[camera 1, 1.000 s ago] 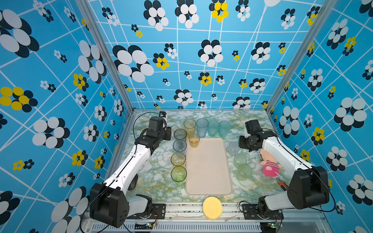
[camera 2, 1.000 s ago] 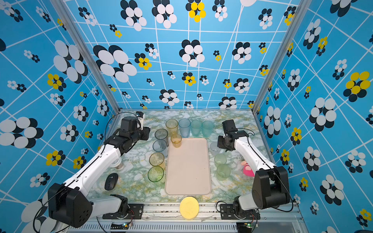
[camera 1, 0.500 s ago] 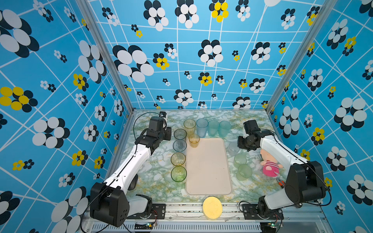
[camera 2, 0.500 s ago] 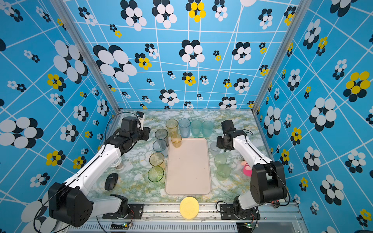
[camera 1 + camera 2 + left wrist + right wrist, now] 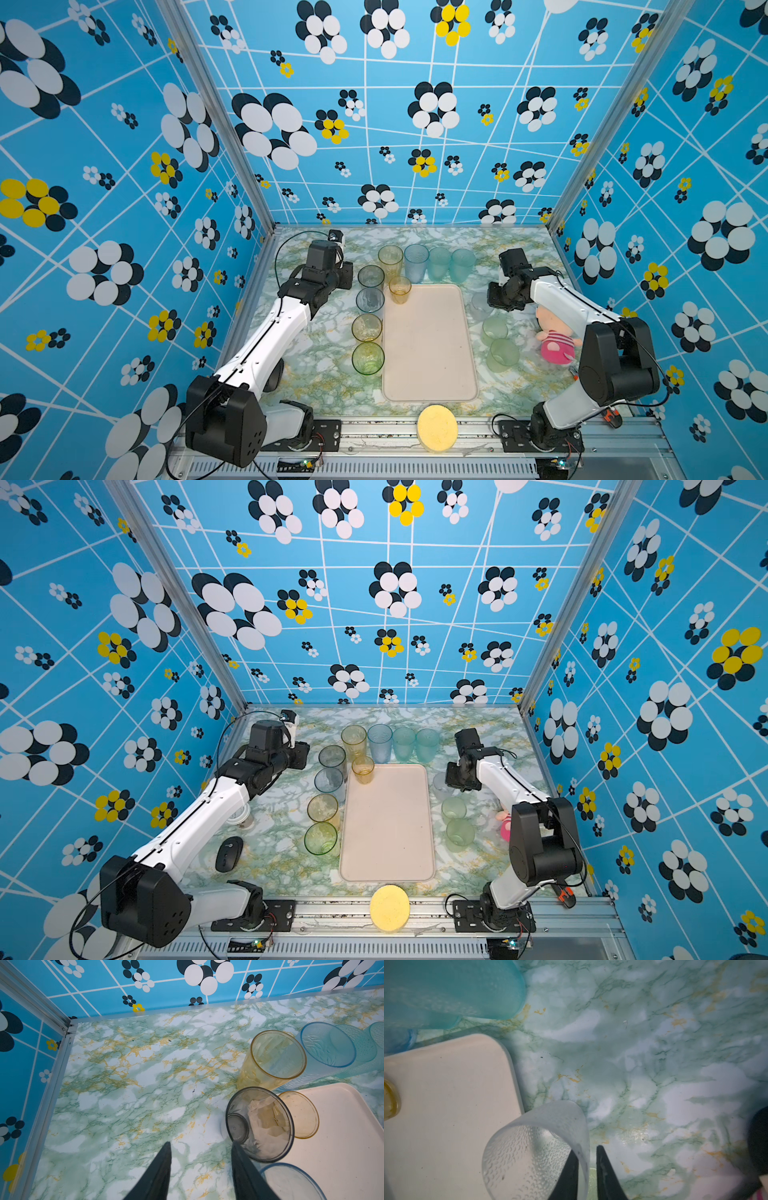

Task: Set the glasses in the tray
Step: 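Close the right gripper on the rim of the clear textured cup, then carry the clear cup over the tray and lower it with the right gripper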

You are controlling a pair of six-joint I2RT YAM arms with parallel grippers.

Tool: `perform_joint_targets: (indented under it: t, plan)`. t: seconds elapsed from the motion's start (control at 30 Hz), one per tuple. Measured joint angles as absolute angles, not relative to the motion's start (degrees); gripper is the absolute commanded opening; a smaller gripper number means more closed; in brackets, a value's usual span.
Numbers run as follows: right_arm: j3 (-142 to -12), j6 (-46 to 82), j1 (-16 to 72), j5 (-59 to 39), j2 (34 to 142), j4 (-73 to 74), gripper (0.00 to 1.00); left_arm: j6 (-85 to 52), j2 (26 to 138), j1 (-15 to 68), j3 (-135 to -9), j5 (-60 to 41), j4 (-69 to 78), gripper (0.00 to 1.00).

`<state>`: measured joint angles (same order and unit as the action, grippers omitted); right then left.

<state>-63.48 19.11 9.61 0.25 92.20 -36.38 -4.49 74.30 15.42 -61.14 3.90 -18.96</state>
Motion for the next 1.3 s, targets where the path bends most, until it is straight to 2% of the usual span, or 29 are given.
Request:
perform_joint_targets:
  t: [0.27,0.6,0.83,0.97,1.3]
  plan:
    - [-64.1,18.9,9.6,0.1,92.6,-36.3,0.06,-4.5,74.6,15.4,-61.1,3.9,-19.3,0.48]
    - [-67.6,18.7,10.1,1.0,90.5,-37.8,0.05,-4.5,74.6,15.4,-61.1,3.9,-19.3,0.48]
    - [-75.5,18.2,17.8,2.3,89.4,-40.4,0.05,-4.5,74.6,15.4,-61.1,3.9,-19.3,0.48]
    - [-80.7,17.9,22.5,2.7,92.6,-41.6,0.05,-4.5,74.6,15.4,-61.1,3.9,-19.3,0.48]
    - [-92.8,17.2,29.3,4.4,108.4,-45.5,0.05,-4.5,74.6,15.4,-61.1,3.9,-19.3,0.48]
